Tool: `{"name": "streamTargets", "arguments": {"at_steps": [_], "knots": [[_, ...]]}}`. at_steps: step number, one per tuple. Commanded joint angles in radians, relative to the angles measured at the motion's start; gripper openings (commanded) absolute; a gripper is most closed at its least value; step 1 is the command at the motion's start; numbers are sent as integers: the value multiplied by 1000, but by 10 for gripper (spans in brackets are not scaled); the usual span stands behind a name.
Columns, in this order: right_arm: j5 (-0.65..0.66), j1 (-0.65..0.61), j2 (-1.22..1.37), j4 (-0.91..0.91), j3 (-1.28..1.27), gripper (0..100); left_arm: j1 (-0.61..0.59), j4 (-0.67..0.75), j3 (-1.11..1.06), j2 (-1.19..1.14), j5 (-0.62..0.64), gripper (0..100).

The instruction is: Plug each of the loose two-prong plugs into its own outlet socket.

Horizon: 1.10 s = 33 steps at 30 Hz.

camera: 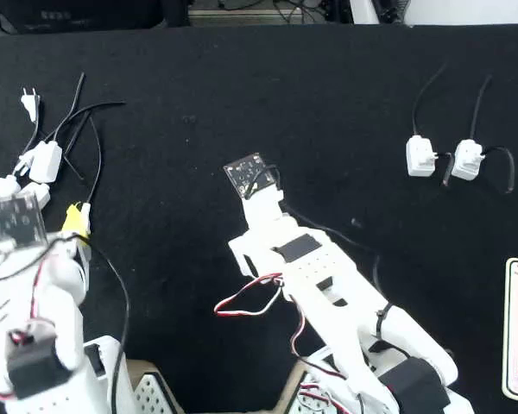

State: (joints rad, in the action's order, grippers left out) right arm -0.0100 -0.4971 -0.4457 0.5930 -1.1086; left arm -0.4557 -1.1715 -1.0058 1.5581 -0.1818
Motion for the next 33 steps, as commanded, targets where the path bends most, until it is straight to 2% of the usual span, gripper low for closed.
{"name": "streamTargets", "arguments": {"at_steps": [1,7,13,17,22,33], "knots": [[0,-12,-35,-26,33,70,-15,-2,105,-204,-9,191],[2,-12,-33,-26,31,70,-18,-5,194,-423,-9,195],[2,-12,-33,-26,31,70,-19,5,213,-595,-89,196],[2,-12,-31,-26,30,69,-84,25,274,-749,-106,196],[2,-12,-31,-26,30,69,-203,25,455,-970,-117,196],[2,-12,-31,-26,30,68,-252,26,725,-1341,-321,196]]}}
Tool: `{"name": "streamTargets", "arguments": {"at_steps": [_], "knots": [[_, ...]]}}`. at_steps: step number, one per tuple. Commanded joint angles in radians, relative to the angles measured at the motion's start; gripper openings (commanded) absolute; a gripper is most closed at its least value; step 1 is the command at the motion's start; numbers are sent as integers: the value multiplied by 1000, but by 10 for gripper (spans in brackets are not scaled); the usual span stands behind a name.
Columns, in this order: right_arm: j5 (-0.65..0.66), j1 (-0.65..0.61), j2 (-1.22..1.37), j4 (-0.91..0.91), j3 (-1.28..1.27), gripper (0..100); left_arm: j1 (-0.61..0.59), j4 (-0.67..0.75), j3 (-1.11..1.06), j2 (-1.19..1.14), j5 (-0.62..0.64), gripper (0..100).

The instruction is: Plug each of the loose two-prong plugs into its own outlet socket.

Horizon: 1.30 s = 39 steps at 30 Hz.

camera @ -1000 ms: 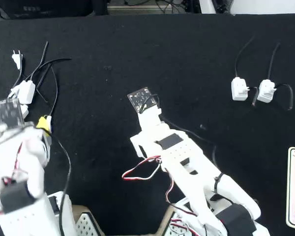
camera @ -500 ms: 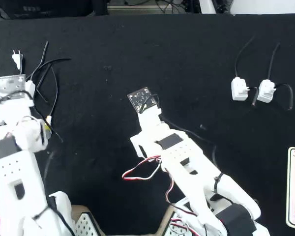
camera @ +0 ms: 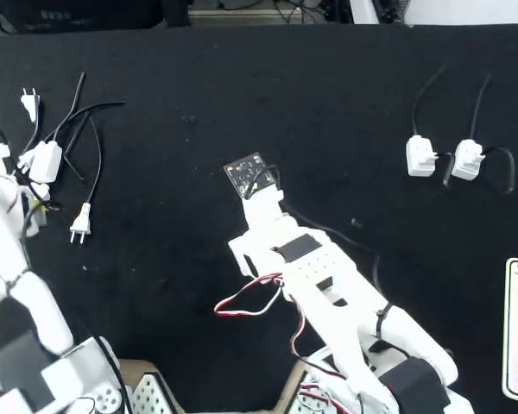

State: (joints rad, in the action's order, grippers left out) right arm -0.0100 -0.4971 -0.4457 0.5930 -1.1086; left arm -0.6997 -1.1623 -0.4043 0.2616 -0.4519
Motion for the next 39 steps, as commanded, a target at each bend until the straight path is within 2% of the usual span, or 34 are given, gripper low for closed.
{"name": "streamTargets", "arguments": {"at_steps": [1,7,19,24,27,29,39], "knots": [[2,-12,-31,-26,30,68,-10,21,148,-69,-77,196],[2,-12,-31,-26,30,68,-7,23,306,-258,-250,196],[2,-12,-31,-26,30,68,24,14,656,-667,-259,197],[2,-12,-31,-26,30,68,45,-9,713,-697,-265,213],[2,-12,-31,-26,30,68,64,-81,737,-706,-328,280],[2,-12,-31,-26,30,68,67,-98,740,-707,-345,273],[2,-12,-31,-26,30,68,65,-14,743,-707,-347,257]]}}
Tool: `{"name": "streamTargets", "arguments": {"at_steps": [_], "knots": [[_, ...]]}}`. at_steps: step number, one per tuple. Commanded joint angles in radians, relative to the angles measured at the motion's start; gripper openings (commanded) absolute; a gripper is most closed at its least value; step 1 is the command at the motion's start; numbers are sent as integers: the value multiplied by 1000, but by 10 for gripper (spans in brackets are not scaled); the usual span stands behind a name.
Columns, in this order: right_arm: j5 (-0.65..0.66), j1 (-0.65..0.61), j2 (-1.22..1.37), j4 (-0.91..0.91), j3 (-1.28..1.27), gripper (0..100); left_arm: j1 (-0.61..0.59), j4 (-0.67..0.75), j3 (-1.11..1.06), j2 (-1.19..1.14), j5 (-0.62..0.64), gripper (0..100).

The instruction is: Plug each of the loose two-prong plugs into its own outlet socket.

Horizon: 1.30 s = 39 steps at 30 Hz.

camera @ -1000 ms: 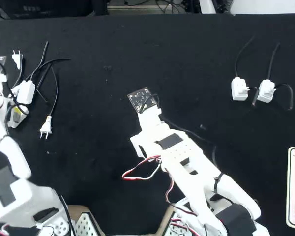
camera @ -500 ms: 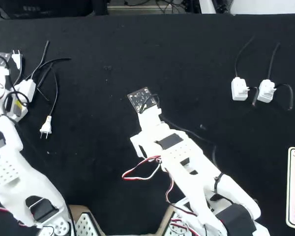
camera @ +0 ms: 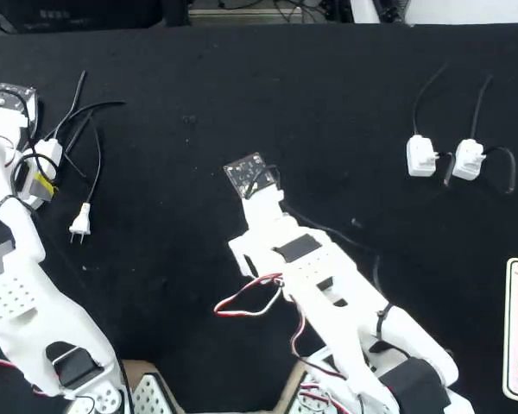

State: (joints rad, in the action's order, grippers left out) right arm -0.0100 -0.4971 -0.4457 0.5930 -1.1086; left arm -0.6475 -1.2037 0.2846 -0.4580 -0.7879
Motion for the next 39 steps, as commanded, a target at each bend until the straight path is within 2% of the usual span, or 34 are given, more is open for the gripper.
{"name": "streamTargets", "arguments": {"at_steps": [1,7,16,18,21,23,27,33,39], "knots": [[2,-12,-31,-26,30,68,15,35,54,11,-11,257],[2,-12,-31,-26,30,68,19,58,87,-101,-52,257],[2,-12,-31,-26,30,68,19,-195,335,-204,-58,241],[2,-12,-31,-26,30,68,21,-264,380,-210,-58,178],[2,-12,-31,-26,30,68,22,-347,412,-212,-55,21],[2,-12,-31,-26,30,68,22,-391,410,-212,-55,55],[2,-12,-31,-26,30,68,18,-451,414,-204,-58,31],[2,-11,-31,-26,30,68,10,-439,430,-203,-60,42],[2,-11,-31,-26,30,68,4,-445,513,-212,-61,218]]}}
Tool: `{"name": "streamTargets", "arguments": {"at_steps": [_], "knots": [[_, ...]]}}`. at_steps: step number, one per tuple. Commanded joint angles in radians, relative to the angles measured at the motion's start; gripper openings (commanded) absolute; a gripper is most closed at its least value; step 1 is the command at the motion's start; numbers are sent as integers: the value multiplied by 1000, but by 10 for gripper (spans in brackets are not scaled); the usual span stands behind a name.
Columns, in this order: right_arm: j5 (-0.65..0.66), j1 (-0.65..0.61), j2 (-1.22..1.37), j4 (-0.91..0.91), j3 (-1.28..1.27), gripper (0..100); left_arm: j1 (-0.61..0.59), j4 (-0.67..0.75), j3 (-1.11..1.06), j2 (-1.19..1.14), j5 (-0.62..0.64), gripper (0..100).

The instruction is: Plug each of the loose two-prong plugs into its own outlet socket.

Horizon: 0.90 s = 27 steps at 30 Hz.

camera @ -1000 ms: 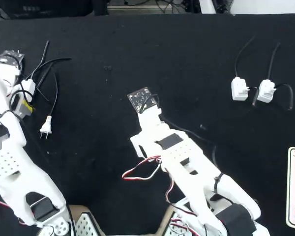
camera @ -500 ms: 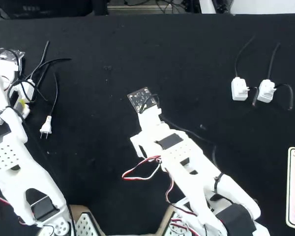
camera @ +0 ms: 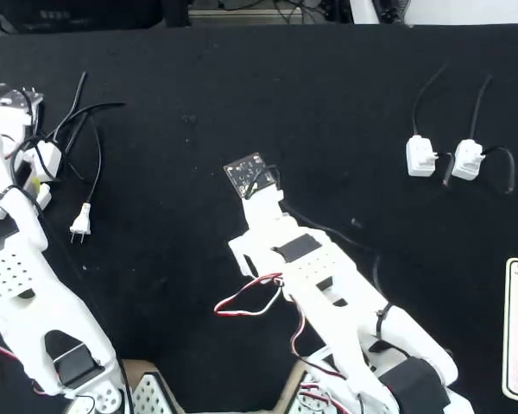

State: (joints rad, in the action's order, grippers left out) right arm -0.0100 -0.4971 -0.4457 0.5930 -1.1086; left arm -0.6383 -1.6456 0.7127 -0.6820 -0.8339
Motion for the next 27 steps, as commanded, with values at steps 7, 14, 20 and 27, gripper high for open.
{"name": "streamTargets", "arguments": {"at_steps": [7,14,20,27], "knots": [[2,-9,-31,-26,28,68,-2,26,77,-52,-87,236],[2,-9,-31,-26,28,67,-39,115,96,-138,-86,237],[2,-9,-31,-26,28,67,-39,114,128,-129,-84,238],[2,-9,-31,-26,28,67,-39,114,151,-137,-84,236]]}}
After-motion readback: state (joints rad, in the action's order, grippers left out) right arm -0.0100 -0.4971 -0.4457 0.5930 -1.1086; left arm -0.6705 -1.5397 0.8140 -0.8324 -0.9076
